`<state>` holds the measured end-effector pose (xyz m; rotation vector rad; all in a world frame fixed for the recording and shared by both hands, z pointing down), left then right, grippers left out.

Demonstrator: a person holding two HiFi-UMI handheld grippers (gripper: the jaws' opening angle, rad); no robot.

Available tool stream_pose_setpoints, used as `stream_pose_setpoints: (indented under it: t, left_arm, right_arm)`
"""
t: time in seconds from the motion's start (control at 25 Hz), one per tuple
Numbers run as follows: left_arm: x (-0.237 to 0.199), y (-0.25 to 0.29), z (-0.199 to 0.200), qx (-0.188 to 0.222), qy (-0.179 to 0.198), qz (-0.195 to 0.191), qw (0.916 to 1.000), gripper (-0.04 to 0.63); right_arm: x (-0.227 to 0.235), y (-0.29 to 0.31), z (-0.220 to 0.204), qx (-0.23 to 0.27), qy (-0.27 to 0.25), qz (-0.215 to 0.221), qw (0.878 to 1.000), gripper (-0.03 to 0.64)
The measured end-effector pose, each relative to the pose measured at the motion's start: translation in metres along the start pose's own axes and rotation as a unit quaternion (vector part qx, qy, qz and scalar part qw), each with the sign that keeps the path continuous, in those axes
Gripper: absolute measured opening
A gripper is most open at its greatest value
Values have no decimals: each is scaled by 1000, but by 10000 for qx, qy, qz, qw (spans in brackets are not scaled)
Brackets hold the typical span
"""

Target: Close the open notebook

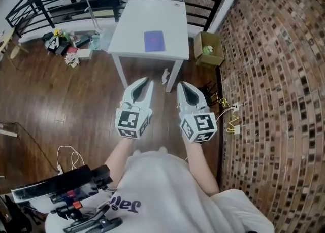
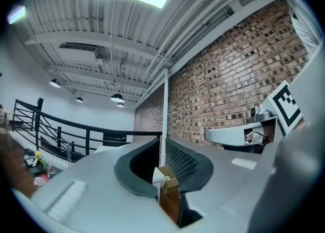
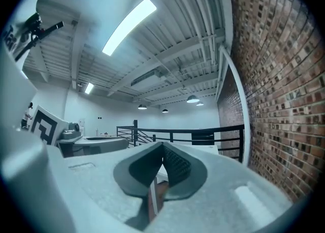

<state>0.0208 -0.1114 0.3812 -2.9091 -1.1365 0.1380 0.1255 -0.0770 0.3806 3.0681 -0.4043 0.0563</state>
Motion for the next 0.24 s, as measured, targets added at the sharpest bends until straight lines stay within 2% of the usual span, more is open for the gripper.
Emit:
stream_pose_setpoints:
  t: [0.24]
  left_arm:
    - [-15, -9, 14, 135, 65, 201, 9997, 60]
  right_arm:
    - [-5, 0, 11, 78, -38, -6, 10000, -8]
Point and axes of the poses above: the fingertips, and each gripper's own axes: y forward along the fingers, x to its right, z out of its top, the point moved 1 cm from there along -y, backward along the fingers
